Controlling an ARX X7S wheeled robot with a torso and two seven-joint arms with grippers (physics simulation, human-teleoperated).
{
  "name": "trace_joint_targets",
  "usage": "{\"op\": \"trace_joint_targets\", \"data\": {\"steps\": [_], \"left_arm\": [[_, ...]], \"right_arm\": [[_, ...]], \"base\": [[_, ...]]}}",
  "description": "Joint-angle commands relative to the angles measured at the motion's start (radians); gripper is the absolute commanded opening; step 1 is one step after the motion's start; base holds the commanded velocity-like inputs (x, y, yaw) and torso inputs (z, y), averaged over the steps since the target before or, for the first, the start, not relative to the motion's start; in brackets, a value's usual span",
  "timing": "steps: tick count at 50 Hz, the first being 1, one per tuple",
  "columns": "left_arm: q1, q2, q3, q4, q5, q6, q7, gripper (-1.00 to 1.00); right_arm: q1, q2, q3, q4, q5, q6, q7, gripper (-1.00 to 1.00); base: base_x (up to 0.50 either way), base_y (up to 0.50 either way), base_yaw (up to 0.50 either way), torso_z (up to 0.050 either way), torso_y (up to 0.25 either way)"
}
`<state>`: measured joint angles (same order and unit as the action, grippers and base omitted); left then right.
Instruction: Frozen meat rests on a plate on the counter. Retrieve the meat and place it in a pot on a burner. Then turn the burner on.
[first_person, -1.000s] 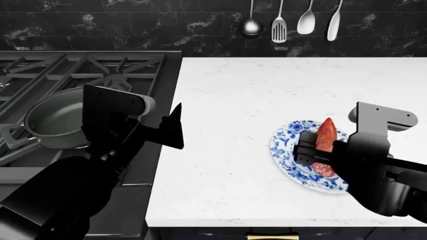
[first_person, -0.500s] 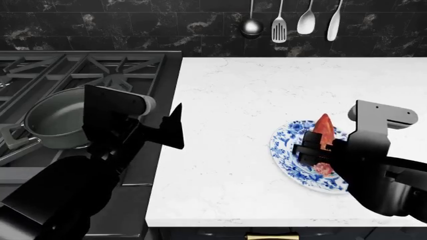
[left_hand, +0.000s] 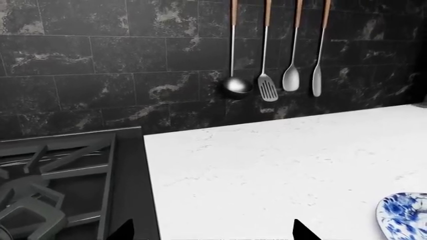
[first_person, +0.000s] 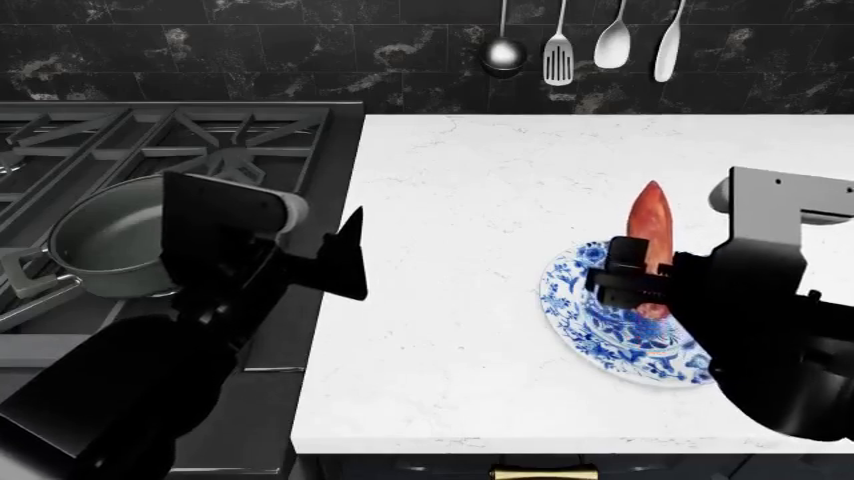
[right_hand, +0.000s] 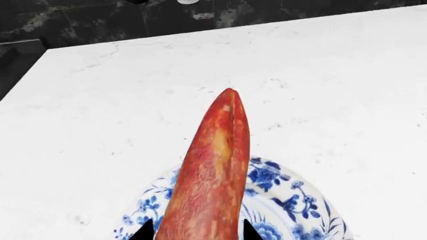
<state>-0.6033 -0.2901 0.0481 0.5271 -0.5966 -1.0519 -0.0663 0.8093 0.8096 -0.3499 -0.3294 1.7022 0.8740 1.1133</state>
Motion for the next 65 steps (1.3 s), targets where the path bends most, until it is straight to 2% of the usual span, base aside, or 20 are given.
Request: {"op": "trace_joint_targets", "data": {"steps": [1,11,36,47,65], "left_arm": [[0.016,0.005,-0.032,0.029,-0.034,-0.020,-0.015,1.00],[0.026,-0.001,-0.066,0.076,-0.062,-0.033,-0.031,1.00],[-0.017,-0.033,-0.072,0.156,-0.111,-0.087,-0.057,1.00],[-0.024,-0.036,-0.064,0.175,-0.130,-0.103,-0.067,1.00],[-0.031,-0.042,-0.063,0.161,-0.136,-0.094,-0.079,1.00]], "right_arm": [[0.006,0.014,0.021,-0.095,-0.052,-0.006,-0.057,-1.00],[0.104,0.008,-0.026,-0.158,-0.097,0.062,-0.115,-1.00],[0.323,0.009,-0.065,-0.163,-0.007,0.171,-0.124,-1.00],[0.310,0.006,-0.051,-0.153,0.000,0.144,-0.145,-1.00],[0.324,0.001,-0.061,-0.150,-0.037,0.147,-0.189,-1.00]], "base": [[0.00,0.00,0.00,0.000,0.000],[0.00,0.00,0.00,0.000,0.000],[0.00,0.00,0.00,0.000,0.000],[0.00,0.00,0.00,0.000,0.000],[0.00,0.48,0.00,0.000,0.001]]}}
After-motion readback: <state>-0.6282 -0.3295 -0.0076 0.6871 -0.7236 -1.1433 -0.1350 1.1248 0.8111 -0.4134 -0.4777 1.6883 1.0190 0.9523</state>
